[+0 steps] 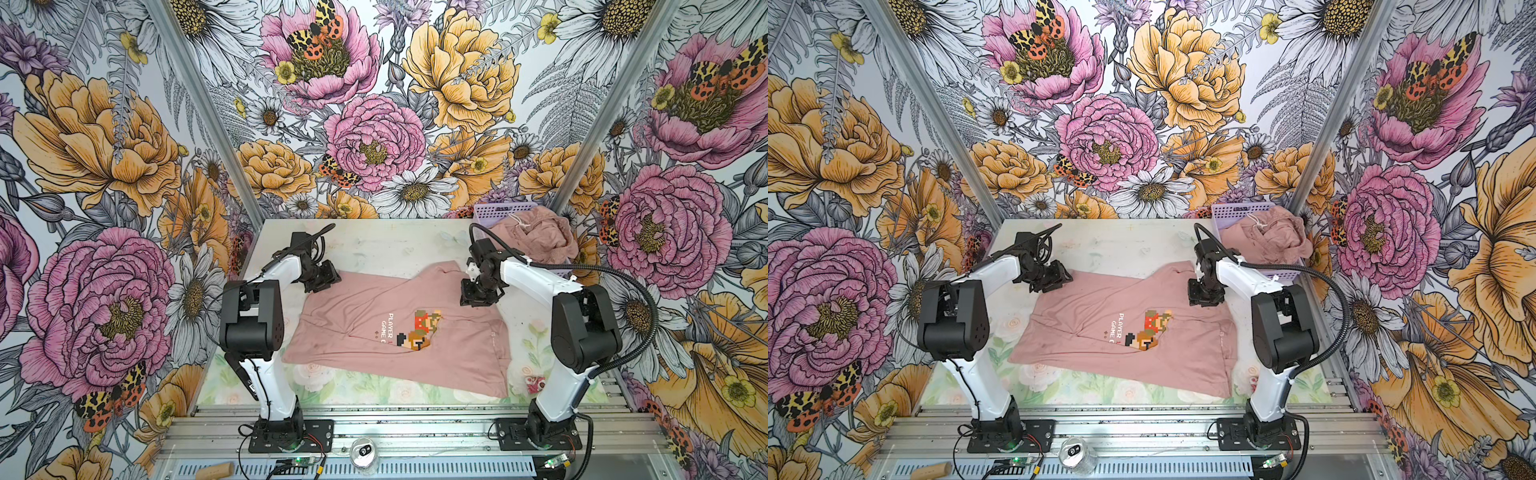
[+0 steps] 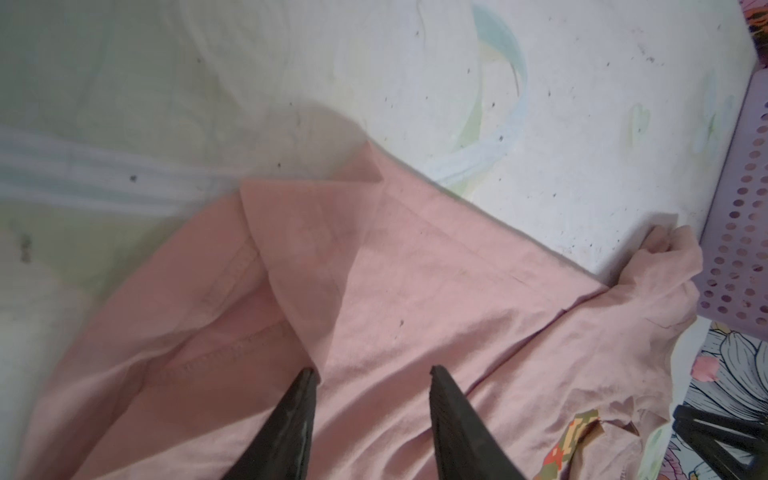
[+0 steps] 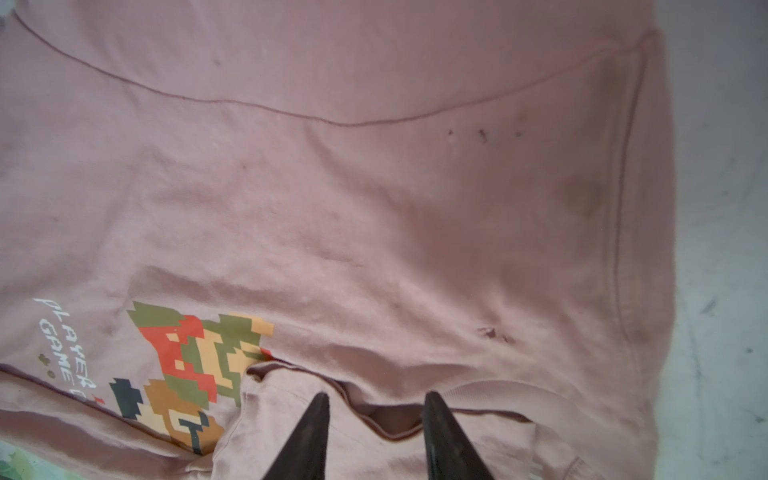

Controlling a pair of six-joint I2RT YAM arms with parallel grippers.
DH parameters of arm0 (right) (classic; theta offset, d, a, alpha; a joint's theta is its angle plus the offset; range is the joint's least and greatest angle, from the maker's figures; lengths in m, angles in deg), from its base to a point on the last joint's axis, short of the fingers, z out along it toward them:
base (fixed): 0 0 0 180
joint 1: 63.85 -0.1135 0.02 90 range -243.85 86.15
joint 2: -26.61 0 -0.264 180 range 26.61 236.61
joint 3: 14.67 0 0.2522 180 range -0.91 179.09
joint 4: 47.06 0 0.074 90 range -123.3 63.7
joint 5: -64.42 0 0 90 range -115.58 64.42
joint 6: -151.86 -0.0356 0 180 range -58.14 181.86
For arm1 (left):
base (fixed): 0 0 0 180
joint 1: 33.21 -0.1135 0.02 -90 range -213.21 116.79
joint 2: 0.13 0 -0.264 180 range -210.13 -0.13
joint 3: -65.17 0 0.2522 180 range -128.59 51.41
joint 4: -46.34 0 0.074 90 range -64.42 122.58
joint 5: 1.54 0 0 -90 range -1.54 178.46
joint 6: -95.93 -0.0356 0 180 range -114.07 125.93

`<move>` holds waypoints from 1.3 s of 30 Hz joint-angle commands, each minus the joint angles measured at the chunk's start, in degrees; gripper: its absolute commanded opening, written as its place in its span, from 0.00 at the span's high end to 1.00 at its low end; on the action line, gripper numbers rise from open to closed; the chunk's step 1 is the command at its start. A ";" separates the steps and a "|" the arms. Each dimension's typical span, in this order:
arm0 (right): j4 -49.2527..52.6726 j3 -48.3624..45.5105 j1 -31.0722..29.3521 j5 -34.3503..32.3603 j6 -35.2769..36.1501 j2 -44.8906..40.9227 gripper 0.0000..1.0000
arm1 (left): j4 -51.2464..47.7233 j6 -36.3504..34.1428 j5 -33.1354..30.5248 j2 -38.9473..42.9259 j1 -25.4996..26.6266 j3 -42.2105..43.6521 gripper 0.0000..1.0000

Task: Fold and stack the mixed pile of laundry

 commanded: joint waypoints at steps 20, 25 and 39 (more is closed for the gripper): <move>-0.15 0.65 -1.01 0.07 -1.32 -2.10 0.60 | 4.13 1.12 -12.07 -6.33 -4.56 -6.02 0.51; -0.15 0.79 -0.97 0.25 -1.22 -1.71 0.60 | 7.24 2.63 -10.58 -7.88 -5.31 -7.04 0.51; -0.15 0.87 -1.02 0.00 -1.00 -1.52 0.60 | 6.87 0.60 -10.84 -13.38 -4.44 -14.51 0.61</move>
